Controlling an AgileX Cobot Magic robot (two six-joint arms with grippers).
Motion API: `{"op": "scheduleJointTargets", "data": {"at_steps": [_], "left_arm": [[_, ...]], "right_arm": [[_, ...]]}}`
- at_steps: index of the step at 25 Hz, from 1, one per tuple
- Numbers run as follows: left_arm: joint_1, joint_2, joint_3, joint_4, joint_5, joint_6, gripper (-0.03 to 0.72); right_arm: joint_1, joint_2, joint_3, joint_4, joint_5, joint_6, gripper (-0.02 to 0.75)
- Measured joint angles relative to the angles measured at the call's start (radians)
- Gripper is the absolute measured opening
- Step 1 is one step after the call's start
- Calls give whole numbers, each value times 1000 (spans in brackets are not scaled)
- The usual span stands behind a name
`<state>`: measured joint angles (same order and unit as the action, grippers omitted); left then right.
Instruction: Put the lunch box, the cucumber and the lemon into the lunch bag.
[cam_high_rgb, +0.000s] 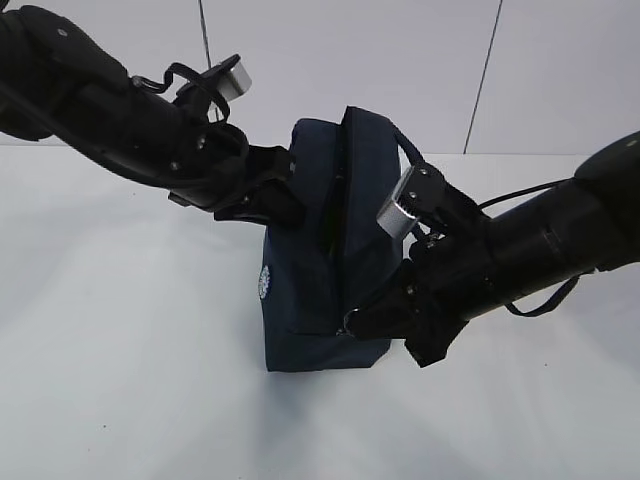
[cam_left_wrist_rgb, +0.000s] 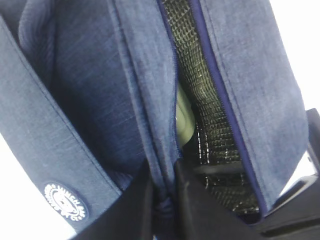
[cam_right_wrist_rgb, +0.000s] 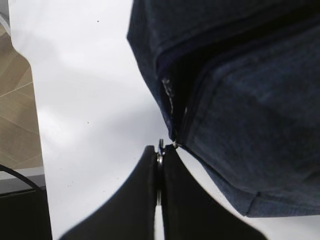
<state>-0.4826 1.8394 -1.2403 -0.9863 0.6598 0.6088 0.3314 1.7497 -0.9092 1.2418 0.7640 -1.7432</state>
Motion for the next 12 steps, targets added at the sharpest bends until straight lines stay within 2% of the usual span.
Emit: {"op": "scheduleJointTargets", "data": {"at_steps": [12], "left_arm": [[0, 0, 0, 0, -16, 0, 35]], "right_arm": [[0, -31, -11, -2, 0, 2, 20]]}}
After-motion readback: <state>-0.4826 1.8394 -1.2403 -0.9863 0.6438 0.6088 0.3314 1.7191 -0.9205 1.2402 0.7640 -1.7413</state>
